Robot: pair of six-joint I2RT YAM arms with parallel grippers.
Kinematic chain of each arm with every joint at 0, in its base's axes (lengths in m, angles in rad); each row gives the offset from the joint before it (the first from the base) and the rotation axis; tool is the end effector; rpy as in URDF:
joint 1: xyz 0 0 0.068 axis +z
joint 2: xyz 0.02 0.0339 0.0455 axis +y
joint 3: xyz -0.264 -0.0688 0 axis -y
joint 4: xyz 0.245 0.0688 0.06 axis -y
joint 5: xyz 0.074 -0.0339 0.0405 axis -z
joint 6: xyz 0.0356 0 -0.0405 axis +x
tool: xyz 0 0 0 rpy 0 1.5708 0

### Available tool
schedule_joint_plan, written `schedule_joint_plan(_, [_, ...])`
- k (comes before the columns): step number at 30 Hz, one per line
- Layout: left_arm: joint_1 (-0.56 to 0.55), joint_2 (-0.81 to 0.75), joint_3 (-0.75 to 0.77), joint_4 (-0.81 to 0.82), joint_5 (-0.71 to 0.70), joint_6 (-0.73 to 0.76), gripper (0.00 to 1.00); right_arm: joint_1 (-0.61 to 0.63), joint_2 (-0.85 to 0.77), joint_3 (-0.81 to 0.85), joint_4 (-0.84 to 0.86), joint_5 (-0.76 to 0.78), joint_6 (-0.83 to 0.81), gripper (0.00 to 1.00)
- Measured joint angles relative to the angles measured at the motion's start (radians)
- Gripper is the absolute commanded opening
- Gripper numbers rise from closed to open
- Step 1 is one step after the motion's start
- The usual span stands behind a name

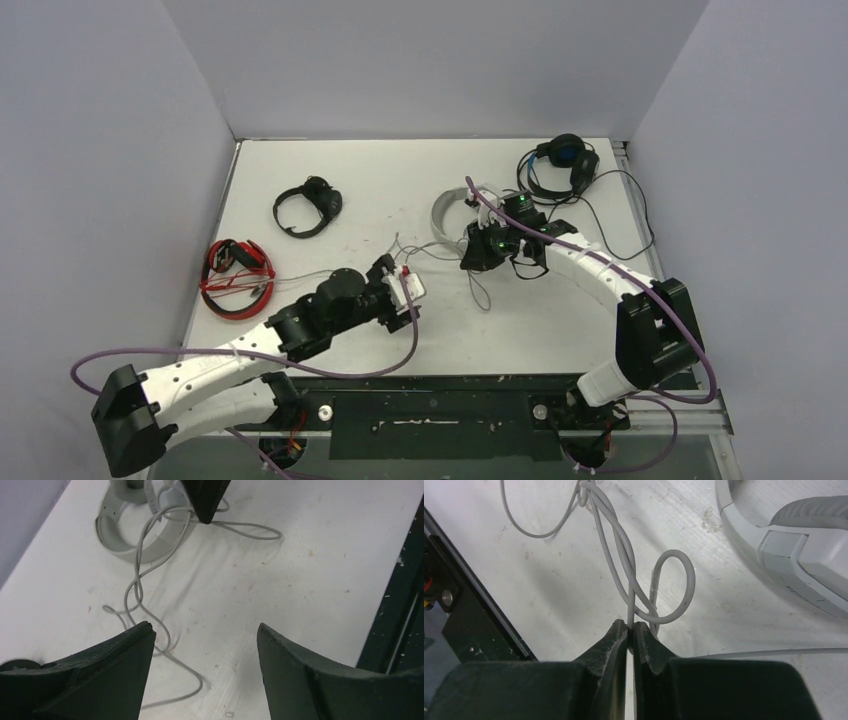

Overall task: Wrap the headphones
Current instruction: Untie the headphones cable at the center of the board.

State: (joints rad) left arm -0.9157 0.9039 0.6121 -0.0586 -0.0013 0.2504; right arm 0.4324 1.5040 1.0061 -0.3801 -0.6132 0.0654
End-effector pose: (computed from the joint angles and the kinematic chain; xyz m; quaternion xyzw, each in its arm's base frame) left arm 0.1289 -0.1677 0.2703 0.4509 0.6843 -0.1866 0.5418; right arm 0.2748 0.1494 0.2333 -0.2644 0.8630 0.3549 0.2438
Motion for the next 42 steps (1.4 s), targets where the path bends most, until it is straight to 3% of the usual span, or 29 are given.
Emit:
schedule_joint_plan(8, [-0.039, 0.205, -0.035, 0.294, 0.008, 0.338, 0.7, -0.001, 0.0, 0.014, -0.032, -0.072, -0.002, 0.0])
schedule_joint_plan(12, [-0.039, 0.283, -0.053, 0.462, 0.016, 0.458, 0.58, -0.004, 0.0, 0.014, -0.041, -0.093, -0.003, 0.0])
schedule_joint_plan(14, [-0.039, 0.339, -0.056, 0.543, 0.025, 0.504, 0.46, -0.008, 0.0, 0.014, -0.042, -0.101, -0.004, 0.0])
schedule_joint_plan(17, [-0.039, 0.411, -0.061, 0.623, 0.044, 0.547, 0.46, -0.01, 0.0, 0.014, -0.042, -0.111, -0.004, 0.0])
schedule_joint_plan(34, [0.031, 0.576, -0.043, 0.691, 0.238, 0.542, 0.43, -0.021, 0.0, 0.021, -0.044, -0.143, -0.003, 0.0])
schedule_joint_plan(42, [0.06, 0.661, 0.001, 0.709, 0.253, 0.542, 0.47, -0.026, 0.0, 0.021, -0.042, -0.163, -0.003, 0.0])
